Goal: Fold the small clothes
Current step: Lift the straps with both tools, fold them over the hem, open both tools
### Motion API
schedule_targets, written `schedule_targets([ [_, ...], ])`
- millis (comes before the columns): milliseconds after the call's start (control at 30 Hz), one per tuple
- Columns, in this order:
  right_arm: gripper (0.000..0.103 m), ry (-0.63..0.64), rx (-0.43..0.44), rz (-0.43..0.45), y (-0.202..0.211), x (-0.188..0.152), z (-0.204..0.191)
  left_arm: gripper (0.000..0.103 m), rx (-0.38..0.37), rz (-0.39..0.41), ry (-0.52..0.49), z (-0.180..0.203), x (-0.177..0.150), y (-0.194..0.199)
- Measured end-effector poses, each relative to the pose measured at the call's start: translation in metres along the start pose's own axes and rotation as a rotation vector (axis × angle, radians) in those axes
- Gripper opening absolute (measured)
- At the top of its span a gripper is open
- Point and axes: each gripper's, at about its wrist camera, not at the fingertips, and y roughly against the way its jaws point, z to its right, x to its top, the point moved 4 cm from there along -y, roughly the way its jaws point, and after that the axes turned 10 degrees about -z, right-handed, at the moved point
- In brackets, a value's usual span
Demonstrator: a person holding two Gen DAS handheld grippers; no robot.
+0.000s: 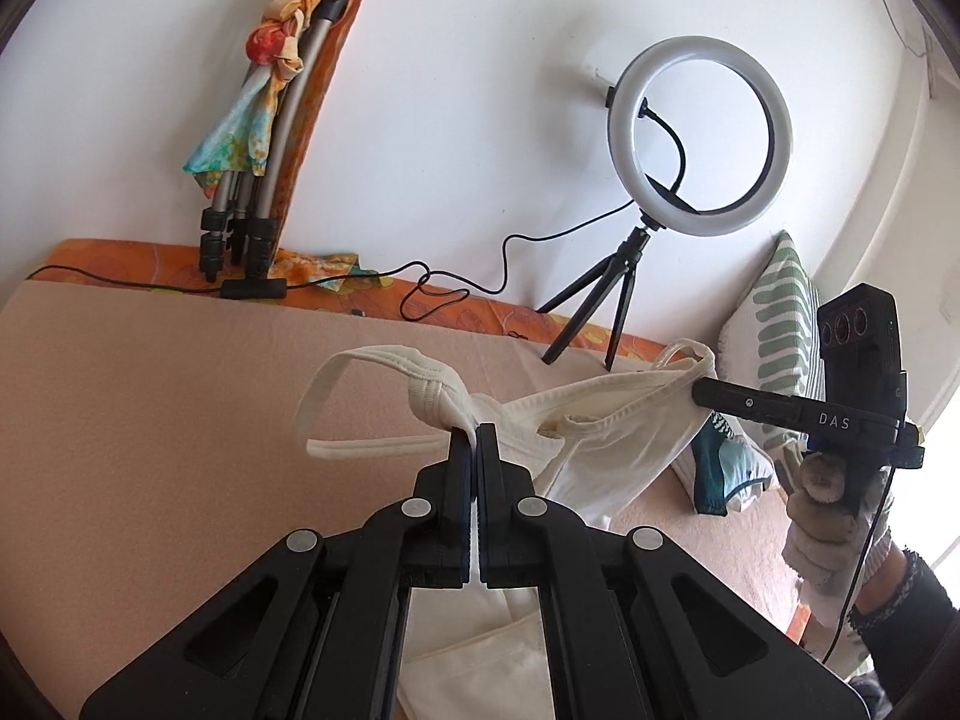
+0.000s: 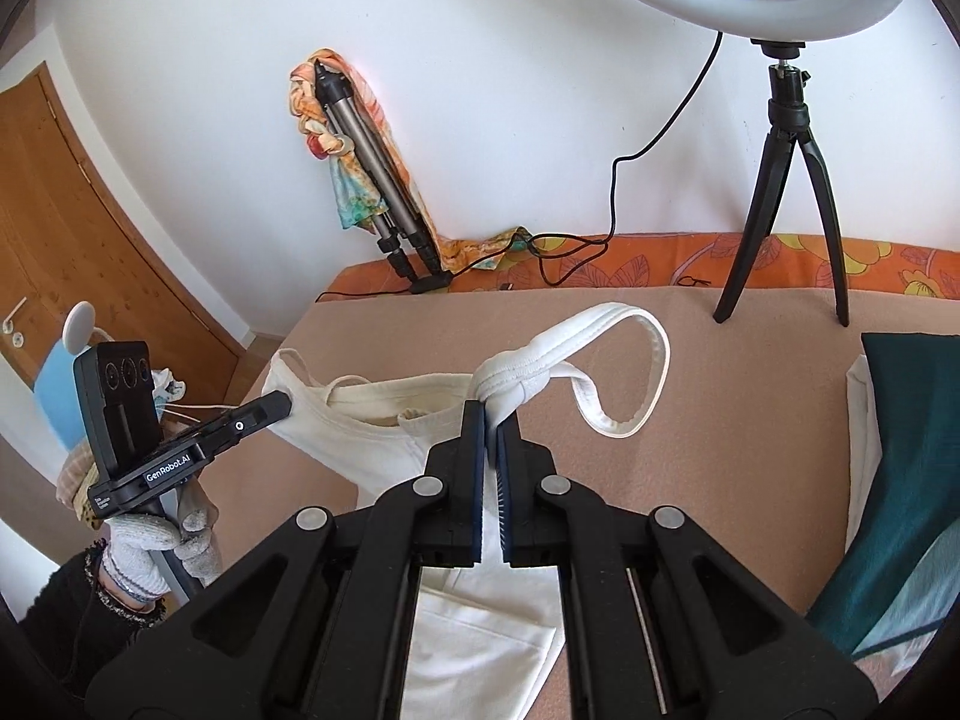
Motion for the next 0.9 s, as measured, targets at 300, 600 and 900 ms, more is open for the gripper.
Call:
schedule_targets([
  [300,0.005,0.073,-0.053,-0.045,0.029,-0.084,-0.024,0.0,0.042,-0.06,-0.088,0.028,-0.074,0.03],
  [600,0.005,0.09,-0.114,-0.128,0.015,-0.157,-0.03,0.0,0.091,-0.15,-0.121,0.031,-0.14,0.026],
  [900,0.005,0.1,-0.179,-0.184,0.005,-0.184,-0.023,0.001,0.123,-0.208,-0.164,0.032,-0.167,0.031],
])
